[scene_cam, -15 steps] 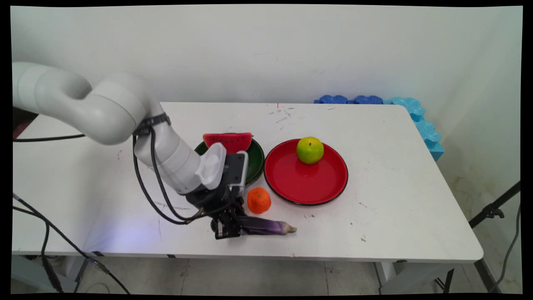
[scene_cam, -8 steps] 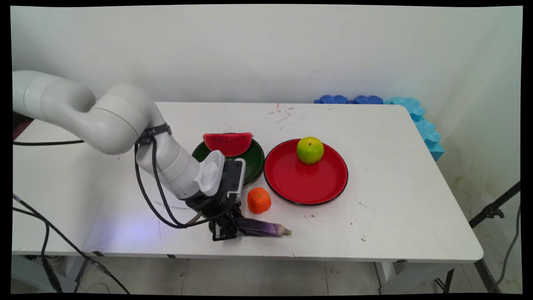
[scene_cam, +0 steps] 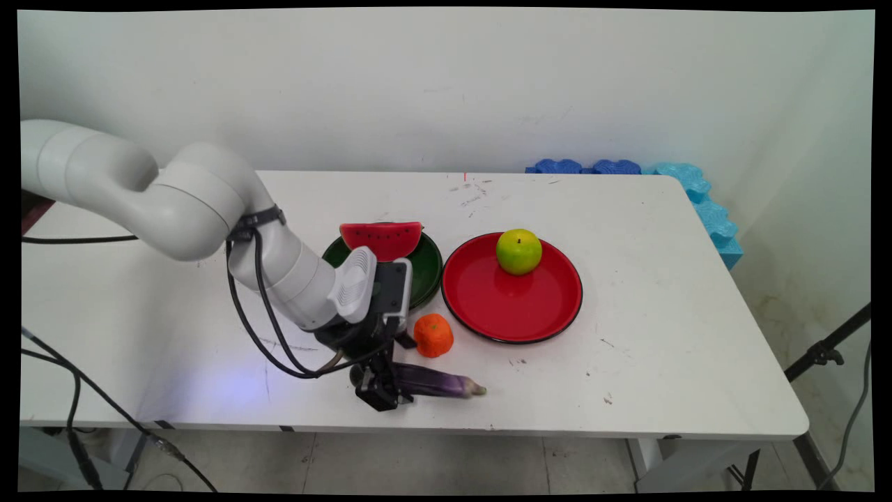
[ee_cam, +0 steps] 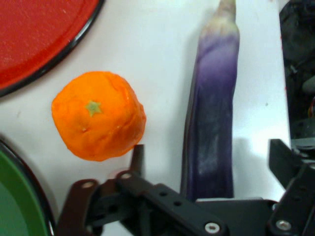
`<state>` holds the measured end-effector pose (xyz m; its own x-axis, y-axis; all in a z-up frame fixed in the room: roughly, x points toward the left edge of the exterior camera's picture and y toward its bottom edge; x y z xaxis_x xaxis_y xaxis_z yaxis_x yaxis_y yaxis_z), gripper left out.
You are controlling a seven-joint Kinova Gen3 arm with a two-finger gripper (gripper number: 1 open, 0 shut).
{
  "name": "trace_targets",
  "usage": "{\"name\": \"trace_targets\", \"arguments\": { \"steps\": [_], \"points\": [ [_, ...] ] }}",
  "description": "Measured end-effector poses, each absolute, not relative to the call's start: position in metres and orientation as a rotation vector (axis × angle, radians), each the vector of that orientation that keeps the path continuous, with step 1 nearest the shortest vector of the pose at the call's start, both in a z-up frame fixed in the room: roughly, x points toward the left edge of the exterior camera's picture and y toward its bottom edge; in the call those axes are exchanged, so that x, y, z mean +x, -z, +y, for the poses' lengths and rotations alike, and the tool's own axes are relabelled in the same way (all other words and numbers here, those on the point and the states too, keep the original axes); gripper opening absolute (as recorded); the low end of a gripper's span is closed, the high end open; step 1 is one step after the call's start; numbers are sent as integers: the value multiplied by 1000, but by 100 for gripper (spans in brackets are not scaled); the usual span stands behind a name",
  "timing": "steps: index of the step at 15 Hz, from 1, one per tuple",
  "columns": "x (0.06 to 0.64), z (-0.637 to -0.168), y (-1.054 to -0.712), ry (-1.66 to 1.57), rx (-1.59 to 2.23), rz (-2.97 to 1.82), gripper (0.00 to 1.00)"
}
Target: Place the picked object on the table
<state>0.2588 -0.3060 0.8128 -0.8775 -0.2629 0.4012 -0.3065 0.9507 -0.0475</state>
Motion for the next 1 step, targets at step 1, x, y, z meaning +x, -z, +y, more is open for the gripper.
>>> {"name": "trace_targets", "arguments": {
  "steps": [1],
  "points": [
    [259, -306, -818, -153, 422, -2689, 100]
  ]
}}
